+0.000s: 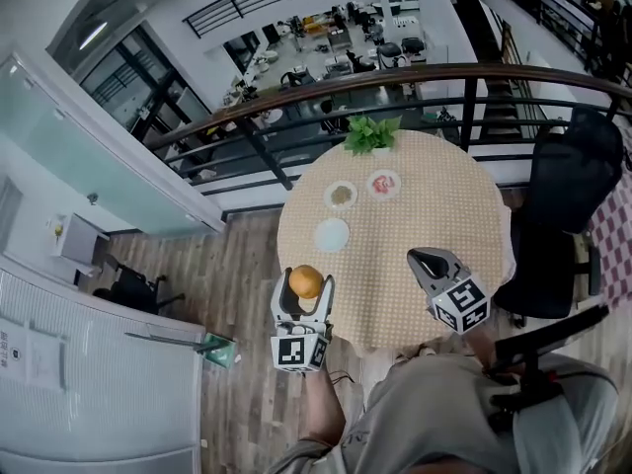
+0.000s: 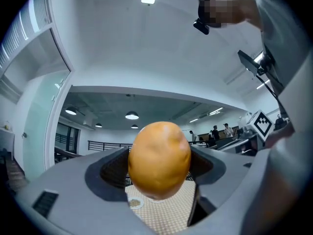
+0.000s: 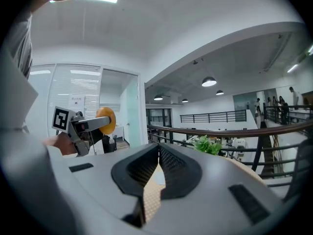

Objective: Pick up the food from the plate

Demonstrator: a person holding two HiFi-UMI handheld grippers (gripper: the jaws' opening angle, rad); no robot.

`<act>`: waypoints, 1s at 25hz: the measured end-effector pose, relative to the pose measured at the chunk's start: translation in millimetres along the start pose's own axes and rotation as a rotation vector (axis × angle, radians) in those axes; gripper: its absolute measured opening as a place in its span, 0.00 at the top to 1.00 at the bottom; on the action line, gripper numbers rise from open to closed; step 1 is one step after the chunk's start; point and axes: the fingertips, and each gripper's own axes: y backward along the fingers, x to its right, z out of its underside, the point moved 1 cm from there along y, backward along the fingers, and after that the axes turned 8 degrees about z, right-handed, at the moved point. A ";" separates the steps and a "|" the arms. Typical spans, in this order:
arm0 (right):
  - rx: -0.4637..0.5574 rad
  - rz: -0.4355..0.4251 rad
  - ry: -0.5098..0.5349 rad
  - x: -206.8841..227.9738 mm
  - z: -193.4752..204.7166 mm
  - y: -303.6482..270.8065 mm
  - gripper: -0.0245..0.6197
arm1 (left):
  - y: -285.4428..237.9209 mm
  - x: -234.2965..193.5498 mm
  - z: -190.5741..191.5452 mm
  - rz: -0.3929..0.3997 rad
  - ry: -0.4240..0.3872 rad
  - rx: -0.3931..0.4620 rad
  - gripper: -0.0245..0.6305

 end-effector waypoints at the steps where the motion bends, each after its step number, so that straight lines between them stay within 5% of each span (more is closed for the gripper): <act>1: 0.009 -0.004 0.004 -1.1 -1.5 1.5 0.94 | 3.8 4.2 1.1 -0.004 0.002 0.002 0.39; 25: 0.050 0.009 -0.014 9.4 4.8 34.6 0.94 | 5.2 45.3 22.6 -0.043 0.132 0.016 0.39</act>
